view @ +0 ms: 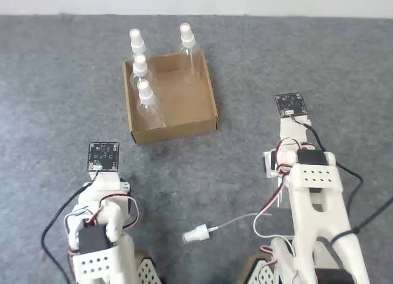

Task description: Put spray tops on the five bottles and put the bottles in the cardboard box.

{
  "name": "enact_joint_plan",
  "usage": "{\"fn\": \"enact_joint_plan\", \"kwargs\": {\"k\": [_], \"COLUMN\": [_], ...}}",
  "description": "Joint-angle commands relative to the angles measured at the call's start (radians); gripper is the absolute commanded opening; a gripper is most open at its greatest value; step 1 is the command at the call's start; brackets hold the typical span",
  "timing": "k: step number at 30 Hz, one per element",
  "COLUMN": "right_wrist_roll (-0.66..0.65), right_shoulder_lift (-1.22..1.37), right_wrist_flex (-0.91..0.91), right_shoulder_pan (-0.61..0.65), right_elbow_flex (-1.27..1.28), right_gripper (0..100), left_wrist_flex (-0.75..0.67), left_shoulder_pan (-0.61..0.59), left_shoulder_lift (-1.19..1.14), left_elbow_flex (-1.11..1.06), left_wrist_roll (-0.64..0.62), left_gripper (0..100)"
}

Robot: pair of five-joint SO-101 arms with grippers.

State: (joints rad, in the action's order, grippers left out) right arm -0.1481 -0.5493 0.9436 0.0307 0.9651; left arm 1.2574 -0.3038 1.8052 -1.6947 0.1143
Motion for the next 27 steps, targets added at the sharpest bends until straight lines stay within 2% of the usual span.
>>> {"fn": "enact_joint_plan", "kwargs": {"k": [1,20,27], "right_wrist_roll": [0.0,0.006,0.006], "right_shoulder_lift": [-0.048,-0.048,-0.048], "right_wrist_flex": [-0.021,-0.022,-0.022], "right_shoulder_pan": [-0.018,-0.018,-0.018], "right_elbow_flex": [-0.011,-0.009,-0.009], "right_gripper": [6.2,6.2,6.2], "left_wrist_flex": [0.005,0.009,0.005], "left_shoulder_pan": [-0.002,0.061,-0.037], "left_shoulder_lift": [0.014,0.015,0.015], "left_elbow_flex": [0.01,0.044,0.225], "left_wrist_roll": [0.003,0.009,0.008], "left_gripper": [4,4,4]}}
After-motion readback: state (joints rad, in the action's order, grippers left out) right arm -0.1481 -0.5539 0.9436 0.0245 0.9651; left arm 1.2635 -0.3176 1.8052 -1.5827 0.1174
